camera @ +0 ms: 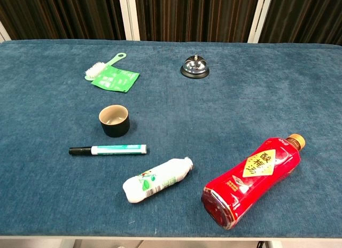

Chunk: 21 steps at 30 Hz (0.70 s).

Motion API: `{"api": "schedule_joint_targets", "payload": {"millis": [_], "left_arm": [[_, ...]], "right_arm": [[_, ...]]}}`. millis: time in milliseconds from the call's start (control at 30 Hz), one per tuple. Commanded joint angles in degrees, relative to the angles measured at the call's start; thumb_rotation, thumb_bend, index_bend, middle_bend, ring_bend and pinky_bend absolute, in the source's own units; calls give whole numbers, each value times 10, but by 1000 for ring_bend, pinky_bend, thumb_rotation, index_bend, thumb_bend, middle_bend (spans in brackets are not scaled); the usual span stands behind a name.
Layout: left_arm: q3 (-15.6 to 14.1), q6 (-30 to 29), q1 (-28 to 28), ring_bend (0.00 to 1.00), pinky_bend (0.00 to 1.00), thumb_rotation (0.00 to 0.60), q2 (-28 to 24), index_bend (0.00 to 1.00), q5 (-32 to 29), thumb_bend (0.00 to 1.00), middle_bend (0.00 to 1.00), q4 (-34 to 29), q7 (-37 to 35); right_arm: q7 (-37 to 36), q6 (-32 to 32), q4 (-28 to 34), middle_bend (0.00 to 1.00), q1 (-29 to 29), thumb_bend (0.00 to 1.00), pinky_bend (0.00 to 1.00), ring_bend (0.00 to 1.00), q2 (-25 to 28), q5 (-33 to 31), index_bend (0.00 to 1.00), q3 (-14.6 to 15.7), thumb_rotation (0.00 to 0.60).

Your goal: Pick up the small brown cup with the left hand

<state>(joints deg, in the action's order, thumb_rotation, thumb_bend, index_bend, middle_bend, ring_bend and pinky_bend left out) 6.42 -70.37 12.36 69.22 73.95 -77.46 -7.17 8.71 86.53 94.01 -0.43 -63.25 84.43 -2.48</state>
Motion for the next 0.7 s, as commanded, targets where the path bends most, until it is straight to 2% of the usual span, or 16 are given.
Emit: {"api": "schedule_joint_targets", "payload": {"millis": [33,300,567,700], "left_arm": [[0,0,0,0,78,600,0,50,-1,60,40,0,1],[-1,0,-1,0,78,600,-3,50,3,61,40,-4,-7],[-15,37,13,0,78,600,-5,50,31,61,33,-8,-75],[-26,30,19,0,78,600,-5,50,75,61,27,-39,-122]], "right_arm": [[0,-1,0,266,0,204,252,261,0,0,266,0,600],[4,-2,2,266,1,204,252,261,-1,-1,266,0,600],[8,-2,0,266,1,204,252,261,0,1,266,2,600],[-8,0,1,266,-4,203,252,261,3,-1,266,4,600]]}}
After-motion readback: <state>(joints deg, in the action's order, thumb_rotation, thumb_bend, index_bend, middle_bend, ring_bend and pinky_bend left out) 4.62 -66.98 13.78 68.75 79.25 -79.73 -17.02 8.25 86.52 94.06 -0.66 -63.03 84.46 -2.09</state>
